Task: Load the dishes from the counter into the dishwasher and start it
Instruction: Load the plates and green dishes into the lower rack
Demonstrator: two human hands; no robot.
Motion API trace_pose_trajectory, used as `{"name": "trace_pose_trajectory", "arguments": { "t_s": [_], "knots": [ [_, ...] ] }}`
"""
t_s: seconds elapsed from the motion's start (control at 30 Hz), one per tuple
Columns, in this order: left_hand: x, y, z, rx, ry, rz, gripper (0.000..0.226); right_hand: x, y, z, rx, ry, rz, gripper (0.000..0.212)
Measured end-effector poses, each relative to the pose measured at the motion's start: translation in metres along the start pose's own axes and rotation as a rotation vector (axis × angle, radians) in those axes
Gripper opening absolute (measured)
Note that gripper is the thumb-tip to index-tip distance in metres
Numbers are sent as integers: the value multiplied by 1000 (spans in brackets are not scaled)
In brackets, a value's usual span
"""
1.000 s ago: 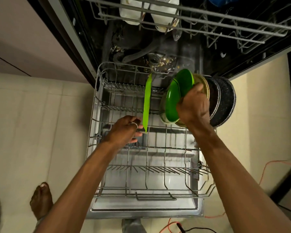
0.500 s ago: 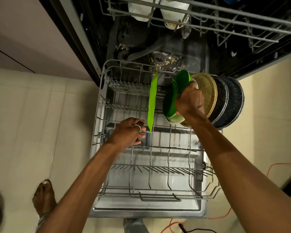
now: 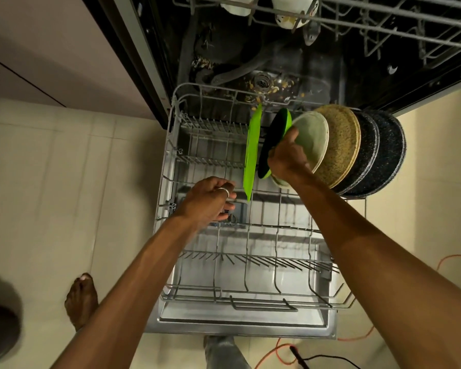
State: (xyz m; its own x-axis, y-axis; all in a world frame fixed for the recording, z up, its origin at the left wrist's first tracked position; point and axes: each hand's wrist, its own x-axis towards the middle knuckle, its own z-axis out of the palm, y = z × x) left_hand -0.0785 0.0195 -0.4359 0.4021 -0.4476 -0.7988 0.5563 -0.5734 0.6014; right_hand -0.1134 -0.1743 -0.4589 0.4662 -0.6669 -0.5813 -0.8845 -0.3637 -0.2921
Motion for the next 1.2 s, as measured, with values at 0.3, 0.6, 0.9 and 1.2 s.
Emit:
{"name": "trace_pose_trajectory", "arguments": {
  "t_s": [0.3, 0.6, 0.9, 1.2],
  "knots": [
    [2, 3, -4, 37, 5, 6, 17, -2, 3, -4, 42, 11, 4, 57],
    [4, 13, -4, 69, 30, 17, 16, -18, 8, -17, 86, 53, -20, 64],
    [-41, 45, -32, 23, 63, 32, 15, -114, -19, -43, 94, 87, -139, 44],
    [-258, 132, -165, 48, 176, 255, 11, -327, -173, -133, 270, 66, -300, 18]
  ]
}}
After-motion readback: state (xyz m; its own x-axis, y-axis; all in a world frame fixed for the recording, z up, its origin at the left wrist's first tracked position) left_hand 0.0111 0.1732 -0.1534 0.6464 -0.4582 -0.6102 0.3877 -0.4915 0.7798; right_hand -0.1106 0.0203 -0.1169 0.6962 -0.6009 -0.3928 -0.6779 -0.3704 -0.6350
